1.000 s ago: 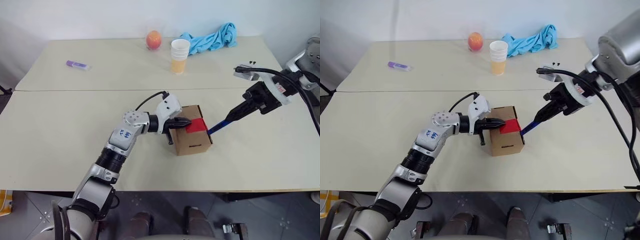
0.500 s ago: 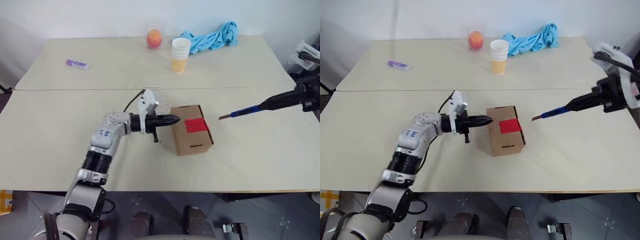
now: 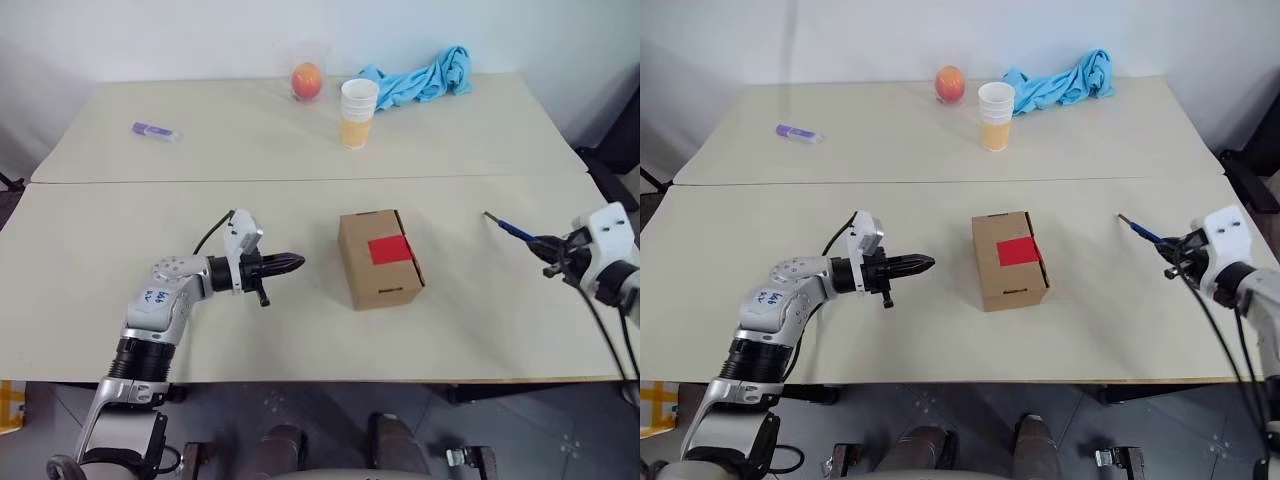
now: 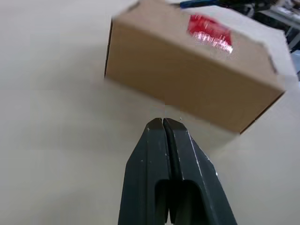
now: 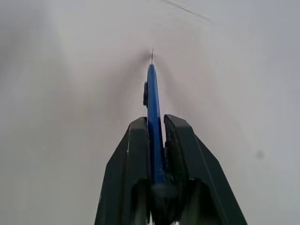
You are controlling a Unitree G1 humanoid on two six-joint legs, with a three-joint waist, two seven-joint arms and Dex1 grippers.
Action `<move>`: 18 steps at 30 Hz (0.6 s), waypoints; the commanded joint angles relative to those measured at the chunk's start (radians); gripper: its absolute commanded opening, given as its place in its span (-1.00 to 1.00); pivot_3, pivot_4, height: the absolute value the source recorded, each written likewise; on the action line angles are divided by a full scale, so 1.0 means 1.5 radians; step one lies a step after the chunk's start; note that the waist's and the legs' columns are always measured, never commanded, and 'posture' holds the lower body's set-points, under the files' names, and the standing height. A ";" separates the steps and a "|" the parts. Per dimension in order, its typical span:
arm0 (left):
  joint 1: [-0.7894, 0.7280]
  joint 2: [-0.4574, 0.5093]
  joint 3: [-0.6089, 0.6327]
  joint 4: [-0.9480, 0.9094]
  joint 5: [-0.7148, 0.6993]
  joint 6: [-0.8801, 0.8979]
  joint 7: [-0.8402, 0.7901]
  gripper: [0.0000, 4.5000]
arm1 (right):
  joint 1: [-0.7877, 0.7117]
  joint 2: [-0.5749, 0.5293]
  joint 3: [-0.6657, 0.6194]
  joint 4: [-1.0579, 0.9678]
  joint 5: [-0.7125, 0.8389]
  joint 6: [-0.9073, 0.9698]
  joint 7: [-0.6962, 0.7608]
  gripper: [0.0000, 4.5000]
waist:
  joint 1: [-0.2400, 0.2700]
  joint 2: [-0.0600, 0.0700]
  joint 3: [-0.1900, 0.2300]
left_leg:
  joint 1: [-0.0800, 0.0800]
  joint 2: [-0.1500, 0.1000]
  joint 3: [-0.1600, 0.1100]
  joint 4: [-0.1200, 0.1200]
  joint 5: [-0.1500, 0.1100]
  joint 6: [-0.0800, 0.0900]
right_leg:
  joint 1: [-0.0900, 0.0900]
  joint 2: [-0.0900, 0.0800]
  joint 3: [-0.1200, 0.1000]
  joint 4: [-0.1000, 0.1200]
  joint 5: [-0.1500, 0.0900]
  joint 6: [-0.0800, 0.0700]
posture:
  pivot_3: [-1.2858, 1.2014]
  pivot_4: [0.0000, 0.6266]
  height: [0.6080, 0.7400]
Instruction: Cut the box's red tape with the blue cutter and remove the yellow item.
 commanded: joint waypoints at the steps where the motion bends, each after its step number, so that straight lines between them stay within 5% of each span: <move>1: 0.007 -0.007 0.006 -0.046 -0.007 -0.004 0.022 -1.00 | 0.020 0.016 -0.053 -0.038 0.016 -0.014 0.006 -0.38 | 0.001 0.000 0.000 | 0.001 0.000 -0.001 0.000 0.000 0.000 | 0.001 0.000 0.000 -0.001 0.000 0.000 | 0.03 -0.52 1.00; 5: 0.019 -0.016 -0.001 -0.068 -0.009 0.002 0.037 -1.00 | 0.037 0.014 -0.106 -0.112 0.065 -0.019 0.061 0.23 | 0.001 0.000 0.000 | 0.004 0.000 0.000 -0.002 0.000 0.000 | 0.004 0.000 0.000 -0.001 0.000 0.000 | 0.03 -0.52 1.00; 10: 0.027 -0.026 -0.024 -0.077 0.002 0.015 0.054 -1.00 | 0.046 -0.007 -0.074 -0.230 0.116 0.068 0.131 0.23 | 0.000 0.000 0.000 | 0.004 0.001 0.000 -0.002 0.000 0.000 | 0.004 0.001 0.000 -0.001 0.000 0.000 | 0.03 -0.52 1.00; 18: 0.011 -0.082 -0.068 -0.046 0.066 0.007 0.144 -1.00 | -0.069 0.127 0.124 -0.150 -0.151 -0.082 -0.046 -0.95 | 0.001 -0.001 0.000 | 0.008 0.001 0.000 -0.003 0.000 0.000 | 0.007 0.001 0.001 -0.003 0.000 0.000 | 0.03 -0.52 1.00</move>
